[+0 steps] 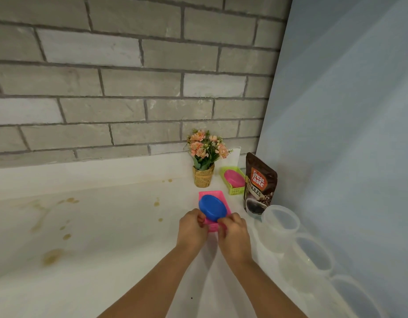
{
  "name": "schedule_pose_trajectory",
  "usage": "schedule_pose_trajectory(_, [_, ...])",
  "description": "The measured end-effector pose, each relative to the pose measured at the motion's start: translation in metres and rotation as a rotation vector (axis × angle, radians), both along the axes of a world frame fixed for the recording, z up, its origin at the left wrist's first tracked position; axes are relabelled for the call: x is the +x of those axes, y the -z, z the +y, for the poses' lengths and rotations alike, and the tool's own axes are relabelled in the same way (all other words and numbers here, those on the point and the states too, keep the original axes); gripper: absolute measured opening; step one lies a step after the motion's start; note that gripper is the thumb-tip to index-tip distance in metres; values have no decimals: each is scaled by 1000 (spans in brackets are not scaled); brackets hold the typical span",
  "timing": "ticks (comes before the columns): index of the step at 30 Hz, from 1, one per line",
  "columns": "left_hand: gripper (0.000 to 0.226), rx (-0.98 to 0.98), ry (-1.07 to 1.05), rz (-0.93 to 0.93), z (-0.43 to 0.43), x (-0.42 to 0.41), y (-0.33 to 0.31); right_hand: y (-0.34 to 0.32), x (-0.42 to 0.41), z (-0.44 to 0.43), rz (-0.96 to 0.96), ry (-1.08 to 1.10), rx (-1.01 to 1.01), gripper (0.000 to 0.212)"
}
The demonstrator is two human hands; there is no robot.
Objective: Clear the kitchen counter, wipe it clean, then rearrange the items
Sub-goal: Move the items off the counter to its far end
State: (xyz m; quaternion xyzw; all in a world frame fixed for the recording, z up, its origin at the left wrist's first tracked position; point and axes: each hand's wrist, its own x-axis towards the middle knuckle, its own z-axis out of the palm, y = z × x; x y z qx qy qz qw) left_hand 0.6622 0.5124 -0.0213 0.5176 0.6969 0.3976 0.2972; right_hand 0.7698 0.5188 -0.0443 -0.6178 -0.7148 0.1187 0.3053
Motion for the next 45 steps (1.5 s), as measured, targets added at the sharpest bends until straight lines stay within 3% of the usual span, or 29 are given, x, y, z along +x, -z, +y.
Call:
schedule_pose_trajectory(5, [21,87,-43,45,10,-1,0,-2,-2,9,-157,-52,-80,42])
schedule_pose_trajectory(11, [33,91,-13,66,9,-6,-2,-6,-3,20,-359,-59,-125,46])
schedule_pose_trajectory(18, [35,108,-23,56,-2,-27,-3,-10,-3,23,-408,-46,-168,54])
schedule_pose_trajectory(27, [23,212,-126,45,-26,-61,-12,-32,-23,4,-161,-7,-44,43])
schedule_pose_trajectory(36, [15,416,-255,33,-93,-128,-50,-67,-103,-45,50,-199,28,29])
schedule_pose_trajectory(45, [16,578,-336,68,-222,-224,-69,-85,-224,-145,171,-429,-25,26])
